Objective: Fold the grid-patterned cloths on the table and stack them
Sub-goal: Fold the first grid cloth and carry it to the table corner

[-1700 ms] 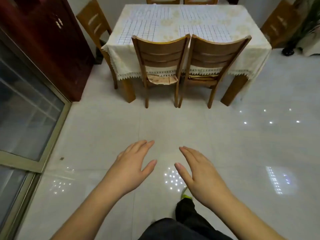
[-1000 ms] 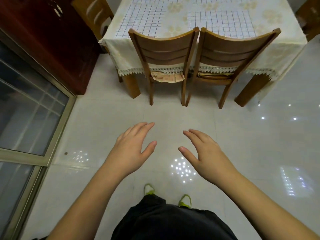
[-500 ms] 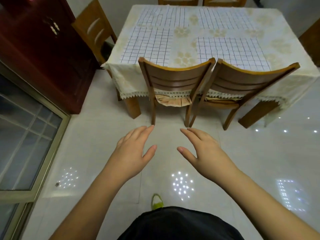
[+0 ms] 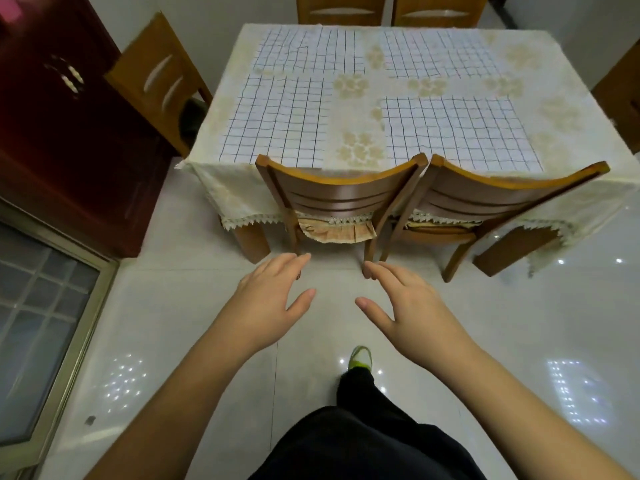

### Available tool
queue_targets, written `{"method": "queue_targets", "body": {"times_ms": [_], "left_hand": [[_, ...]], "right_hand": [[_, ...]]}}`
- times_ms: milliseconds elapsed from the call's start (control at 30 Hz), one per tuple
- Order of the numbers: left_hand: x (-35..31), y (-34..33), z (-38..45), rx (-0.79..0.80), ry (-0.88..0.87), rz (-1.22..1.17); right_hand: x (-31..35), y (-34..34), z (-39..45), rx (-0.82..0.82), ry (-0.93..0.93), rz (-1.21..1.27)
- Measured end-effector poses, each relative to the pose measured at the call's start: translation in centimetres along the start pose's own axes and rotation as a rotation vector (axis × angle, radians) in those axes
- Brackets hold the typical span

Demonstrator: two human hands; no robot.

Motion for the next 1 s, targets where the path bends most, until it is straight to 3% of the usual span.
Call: {"method": "queue_targets", "body": {"times_ms": [533, 833, 1000], "left_hand": [[-1.3, 5.2, 16.2, -0.065, 0.129, 0.103], [5.0, 7.6, 22.1, -0.073, 0.159, 0.046], [9.4, 10.0, 26.5, -0.063, 0.068, 0.013]], "right_hand": [[-5.7, 5.4, 19.0, 0.003, 0.218, -0.135], [-4.1, 4.8, 27.7, 0.032, 0.2, -0.113], [-1.5, 3.3, 33.9, 0.015, 0.164, -0.121]]}}
Point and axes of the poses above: each hand's wrist, its own z-axis towards the middle knuckle, its own y-axis out of the back of the hand, x = y × z, the point moved 5 cm from there along z, towards the middle knuckle, and after that the axes turned 7 degrees about y, right-handed, at the moved point
